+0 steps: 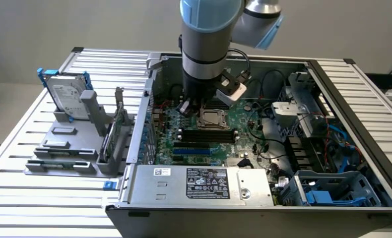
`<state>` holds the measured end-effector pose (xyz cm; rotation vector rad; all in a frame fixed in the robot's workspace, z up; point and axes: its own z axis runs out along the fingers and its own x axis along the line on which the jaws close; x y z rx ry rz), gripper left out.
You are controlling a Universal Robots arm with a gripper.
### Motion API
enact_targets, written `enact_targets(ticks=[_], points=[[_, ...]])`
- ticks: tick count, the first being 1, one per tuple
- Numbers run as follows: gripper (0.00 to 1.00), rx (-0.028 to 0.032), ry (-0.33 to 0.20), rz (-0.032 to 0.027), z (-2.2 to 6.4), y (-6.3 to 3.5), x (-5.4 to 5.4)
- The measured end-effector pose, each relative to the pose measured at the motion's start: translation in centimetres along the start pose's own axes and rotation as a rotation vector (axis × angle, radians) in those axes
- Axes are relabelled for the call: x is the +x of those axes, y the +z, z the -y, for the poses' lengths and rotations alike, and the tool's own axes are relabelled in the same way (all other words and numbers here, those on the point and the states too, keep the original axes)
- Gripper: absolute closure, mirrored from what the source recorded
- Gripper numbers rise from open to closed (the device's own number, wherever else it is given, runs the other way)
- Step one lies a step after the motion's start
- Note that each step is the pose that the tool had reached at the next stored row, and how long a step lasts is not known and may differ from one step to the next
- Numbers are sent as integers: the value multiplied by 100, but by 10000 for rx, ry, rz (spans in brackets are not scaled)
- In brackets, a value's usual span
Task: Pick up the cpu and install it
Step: 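Install the first cpu locking lever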
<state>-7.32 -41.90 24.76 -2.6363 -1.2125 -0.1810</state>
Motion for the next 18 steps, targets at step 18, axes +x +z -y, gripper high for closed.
enact_targets(ticks=[18], points=[[89, -191, 641, -46, -85, 37, -74]])
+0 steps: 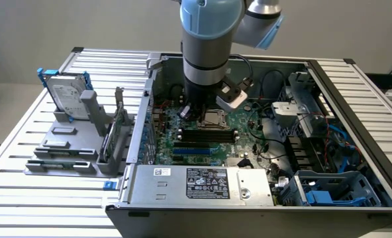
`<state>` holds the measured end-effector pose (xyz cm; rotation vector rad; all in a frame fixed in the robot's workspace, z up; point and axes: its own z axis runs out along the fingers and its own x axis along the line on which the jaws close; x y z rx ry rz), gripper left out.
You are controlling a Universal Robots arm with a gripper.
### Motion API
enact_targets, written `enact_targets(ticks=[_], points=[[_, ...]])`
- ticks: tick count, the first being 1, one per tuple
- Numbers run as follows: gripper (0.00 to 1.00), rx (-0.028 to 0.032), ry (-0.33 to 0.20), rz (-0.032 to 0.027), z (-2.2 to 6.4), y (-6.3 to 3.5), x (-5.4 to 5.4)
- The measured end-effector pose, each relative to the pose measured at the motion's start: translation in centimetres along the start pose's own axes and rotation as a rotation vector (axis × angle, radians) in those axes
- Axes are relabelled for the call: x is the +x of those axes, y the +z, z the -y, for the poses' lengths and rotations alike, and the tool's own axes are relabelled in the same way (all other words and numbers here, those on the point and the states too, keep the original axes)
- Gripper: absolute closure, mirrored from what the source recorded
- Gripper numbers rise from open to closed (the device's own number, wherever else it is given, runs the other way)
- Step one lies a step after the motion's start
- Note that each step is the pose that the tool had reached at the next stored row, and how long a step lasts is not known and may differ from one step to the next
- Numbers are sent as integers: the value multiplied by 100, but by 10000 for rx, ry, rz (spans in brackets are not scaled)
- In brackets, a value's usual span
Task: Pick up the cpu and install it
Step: 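Install the first cpu locking lever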
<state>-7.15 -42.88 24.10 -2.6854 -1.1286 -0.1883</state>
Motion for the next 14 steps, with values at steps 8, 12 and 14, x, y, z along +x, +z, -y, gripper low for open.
enact_targets(ticks=[8, 12, 14], points=[[89, 46, 25, 46, 14, 98, -45], [89, 65, 33, 66, 41, 133, -65], [89, 65, 33, 67, 49, 156, -73]])
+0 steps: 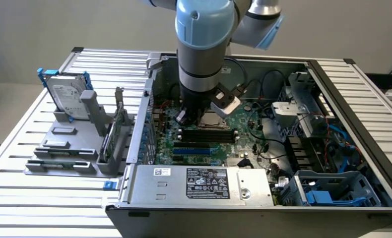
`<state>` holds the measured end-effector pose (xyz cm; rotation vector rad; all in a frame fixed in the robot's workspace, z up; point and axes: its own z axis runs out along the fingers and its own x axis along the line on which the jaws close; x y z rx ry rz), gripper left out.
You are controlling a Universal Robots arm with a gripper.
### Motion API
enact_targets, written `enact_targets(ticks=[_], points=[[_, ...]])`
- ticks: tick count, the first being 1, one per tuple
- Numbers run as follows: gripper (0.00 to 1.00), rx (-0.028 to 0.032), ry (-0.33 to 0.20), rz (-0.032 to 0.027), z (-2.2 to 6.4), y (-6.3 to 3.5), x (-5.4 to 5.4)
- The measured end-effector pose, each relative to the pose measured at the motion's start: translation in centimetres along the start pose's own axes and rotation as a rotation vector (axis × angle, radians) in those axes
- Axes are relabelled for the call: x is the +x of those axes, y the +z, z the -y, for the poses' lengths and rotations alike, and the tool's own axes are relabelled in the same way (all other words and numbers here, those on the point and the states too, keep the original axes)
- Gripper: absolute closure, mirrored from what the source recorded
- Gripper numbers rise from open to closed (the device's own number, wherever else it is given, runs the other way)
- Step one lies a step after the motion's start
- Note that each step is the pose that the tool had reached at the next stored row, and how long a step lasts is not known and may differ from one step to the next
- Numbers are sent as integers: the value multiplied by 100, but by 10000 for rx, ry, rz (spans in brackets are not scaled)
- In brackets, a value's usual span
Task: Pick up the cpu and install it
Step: 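Install the first cpu locking lever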
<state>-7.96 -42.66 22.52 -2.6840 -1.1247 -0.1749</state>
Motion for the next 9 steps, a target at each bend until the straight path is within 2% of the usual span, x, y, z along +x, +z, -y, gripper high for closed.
enact_targets(ticks=[9], points=[[89, 6, 0, -7, 29, 118, 2]])
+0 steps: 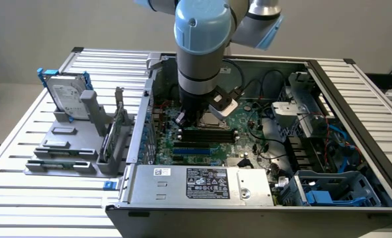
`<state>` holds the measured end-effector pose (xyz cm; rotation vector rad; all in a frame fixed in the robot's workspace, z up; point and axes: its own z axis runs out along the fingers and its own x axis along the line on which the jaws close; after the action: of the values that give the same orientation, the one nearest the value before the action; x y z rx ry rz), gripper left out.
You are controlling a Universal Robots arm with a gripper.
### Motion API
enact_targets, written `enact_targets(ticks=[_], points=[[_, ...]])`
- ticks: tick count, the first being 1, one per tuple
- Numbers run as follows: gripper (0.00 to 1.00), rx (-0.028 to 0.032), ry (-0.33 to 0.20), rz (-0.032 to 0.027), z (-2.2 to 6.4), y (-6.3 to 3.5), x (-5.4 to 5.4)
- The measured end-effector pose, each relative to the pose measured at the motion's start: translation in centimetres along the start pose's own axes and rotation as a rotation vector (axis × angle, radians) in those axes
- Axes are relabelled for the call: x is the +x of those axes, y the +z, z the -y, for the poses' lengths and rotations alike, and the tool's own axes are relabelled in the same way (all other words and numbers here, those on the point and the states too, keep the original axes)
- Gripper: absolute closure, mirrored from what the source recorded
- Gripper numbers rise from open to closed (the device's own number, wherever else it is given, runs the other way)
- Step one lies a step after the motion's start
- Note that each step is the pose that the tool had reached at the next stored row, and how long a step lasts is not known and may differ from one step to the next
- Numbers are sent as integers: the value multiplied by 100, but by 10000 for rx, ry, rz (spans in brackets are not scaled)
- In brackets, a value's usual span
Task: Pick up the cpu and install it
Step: 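Install the first cpu locking lever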
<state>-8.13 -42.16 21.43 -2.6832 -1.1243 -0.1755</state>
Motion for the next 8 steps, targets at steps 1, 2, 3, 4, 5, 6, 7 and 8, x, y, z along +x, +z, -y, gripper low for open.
enact_targets(ticks=[1, 2, 3, 4, 5, 6, 7, 8], points=[[89, 2, 0, -1, 3, 9, 1], [89, 3, 0, -1, 7, 17, 3], [89, 5, 0, -4, 12, 25, 5], [89, 7, 1, -6, 16, 32, 7], [89, 9, 0, -7, 18, 39, 9], [89, 10, 0, -8, 20, 44, 11], [89, 12, 0, -10, 22, 51, 12], [89, 13, 0, -12, 23, 58, 13]])
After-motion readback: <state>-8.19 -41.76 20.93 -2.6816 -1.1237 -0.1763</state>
